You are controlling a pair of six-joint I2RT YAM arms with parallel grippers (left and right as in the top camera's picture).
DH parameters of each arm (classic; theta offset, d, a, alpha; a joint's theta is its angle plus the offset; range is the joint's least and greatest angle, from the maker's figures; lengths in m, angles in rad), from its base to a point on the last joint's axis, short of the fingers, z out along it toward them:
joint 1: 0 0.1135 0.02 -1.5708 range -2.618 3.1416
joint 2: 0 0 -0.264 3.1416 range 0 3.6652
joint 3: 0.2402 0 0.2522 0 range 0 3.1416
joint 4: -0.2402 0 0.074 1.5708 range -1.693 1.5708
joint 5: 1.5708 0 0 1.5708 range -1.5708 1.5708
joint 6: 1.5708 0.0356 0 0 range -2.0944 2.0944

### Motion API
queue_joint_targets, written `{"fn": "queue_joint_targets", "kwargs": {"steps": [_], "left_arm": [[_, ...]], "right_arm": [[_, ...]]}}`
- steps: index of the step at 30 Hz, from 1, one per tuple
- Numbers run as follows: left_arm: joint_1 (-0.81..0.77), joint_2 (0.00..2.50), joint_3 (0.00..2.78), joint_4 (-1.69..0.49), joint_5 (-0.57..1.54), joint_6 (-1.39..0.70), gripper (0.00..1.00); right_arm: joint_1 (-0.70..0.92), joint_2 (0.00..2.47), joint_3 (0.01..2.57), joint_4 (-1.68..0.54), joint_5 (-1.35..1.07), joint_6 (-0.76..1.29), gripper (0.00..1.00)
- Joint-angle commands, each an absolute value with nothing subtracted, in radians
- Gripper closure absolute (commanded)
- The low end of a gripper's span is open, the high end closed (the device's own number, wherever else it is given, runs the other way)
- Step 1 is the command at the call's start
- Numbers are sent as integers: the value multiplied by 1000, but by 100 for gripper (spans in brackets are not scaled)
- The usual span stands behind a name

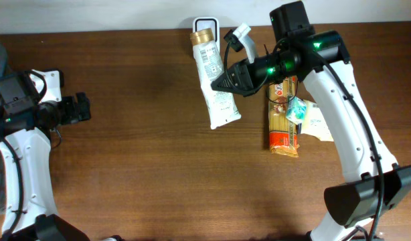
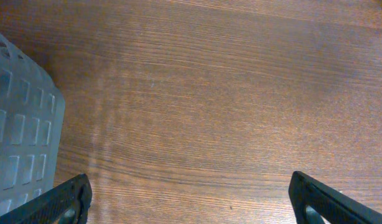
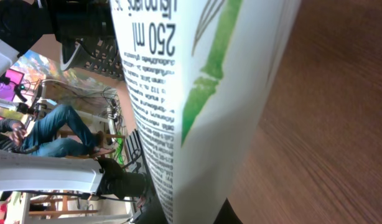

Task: Scan the item barcode
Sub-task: 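Lift the white tube with the right gripper toward the scanner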

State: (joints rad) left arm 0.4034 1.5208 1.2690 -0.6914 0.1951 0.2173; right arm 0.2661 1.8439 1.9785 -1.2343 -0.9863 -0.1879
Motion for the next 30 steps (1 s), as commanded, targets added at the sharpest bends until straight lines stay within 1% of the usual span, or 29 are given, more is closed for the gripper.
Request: {"fn": "queue_joint_targets", "kwargs": {"steps": [1,4,8,11,12,14,17,19,22,26,30], "left_arm": [[409,1521,1278,-690,205,226,1],[409,1521,1278,-690,205,226,1],[409,1521,1278,-690,205,226,1],[409,1521,1278,-690,205,226,1],[409,1521,1278,-690,205,226,1],[409,1521,1278,-690,205,226,1],[409,1521,1278,-690,205,226,1],[409,1521,1278,-690,205,226,1],[409,1521,1278,-690,205,226,1],[409,1521,1278,-690,205,226,1],[409,1521,1278,-690,205,226,1]], "right_arm": [[268,1803,1996,-1231,-1034,-205,96],[268,1803,2018,-1180,-809,3,96],[270,1821,2154,-1170,-503,54,96],[307,1900,2323,-1170,-198,35,96],[330,1938,2370,-1164,-104,-6,96],[380,2001,2396,-1106,45,-151,96],[450,2114,2394,-940,378,-331,96],[472,2197,2394,-826,530,-453,96],[473,2322,2394,-665,628,-613,96],[469,2450,2393,-477,759,-701,96],[464,2536,2392,-363,768,-833,96]]}}
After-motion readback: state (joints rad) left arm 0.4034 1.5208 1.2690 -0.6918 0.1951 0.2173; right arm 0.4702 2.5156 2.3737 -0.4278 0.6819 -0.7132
